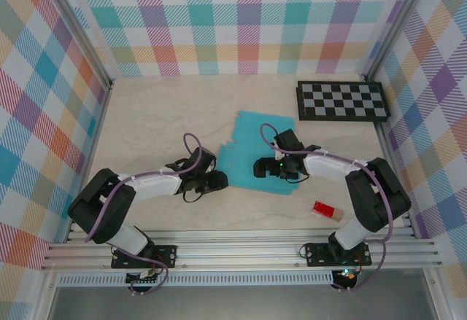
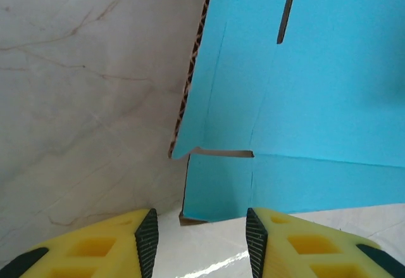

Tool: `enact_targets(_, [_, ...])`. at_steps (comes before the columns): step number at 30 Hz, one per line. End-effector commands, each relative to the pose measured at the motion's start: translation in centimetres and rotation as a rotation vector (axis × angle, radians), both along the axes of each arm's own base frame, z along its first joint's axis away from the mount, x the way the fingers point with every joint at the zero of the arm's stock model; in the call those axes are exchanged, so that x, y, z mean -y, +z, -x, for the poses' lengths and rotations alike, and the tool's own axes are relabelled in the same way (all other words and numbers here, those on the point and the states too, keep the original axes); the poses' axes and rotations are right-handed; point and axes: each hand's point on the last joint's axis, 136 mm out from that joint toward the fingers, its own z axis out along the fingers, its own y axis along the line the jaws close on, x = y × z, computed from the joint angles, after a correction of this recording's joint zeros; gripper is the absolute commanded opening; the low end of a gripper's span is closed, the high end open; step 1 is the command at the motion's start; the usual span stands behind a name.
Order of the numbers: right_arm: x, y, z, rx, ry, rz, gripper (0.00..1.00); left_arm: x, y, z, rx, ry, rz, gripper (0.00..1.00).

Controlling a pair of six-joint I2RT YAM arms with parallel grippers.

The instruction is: Fold the paper box

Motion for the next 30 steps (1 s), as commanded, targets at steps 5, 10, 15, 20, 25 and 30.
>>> enact_targets(5, [0.1, -1.0, 1.8, -0.049, 0.024, 0.0, 1.0, 1.8, 0.8, -1.9, 0.05, 0.013, 0.054, 0.44])
enact_targets(10, [0.0, -0.9, 1.8, -0.048, 0.026, -0.003, 1.0, 2.0, 1.4, -2.1, 0.062, 0.018, 0.056, 0.41])
enact_targets(15, [0.0, -1.0, 1.7, -0.05, 0.027, -0.005, 1.0, 2.5, 2.3, -2.5, 0.095, 0.017, 0.06, 0.38])
enact_targets(20, [-0.1, -1.1, 1.7, -0.053, 0.029, -0.006, 1.0, 3.3, 2.9, -3.0, 0.122, 0.008, 0.062, 0.3])
enact_targets(25, [-0.2, -1.0, 1.8, -0.055, 0.029, -0.009, 1.0, 3.9, 3.3, -3.1, 0.129, -0.011, 0.031, 0.24])
enact_targets(30, [0.0, -1.2, 1.9, -0.061, 0.029, -0.003, 1.0, 4.6, 2.7, -3.0, 0.111, -0.027, 0.01, 0.22])
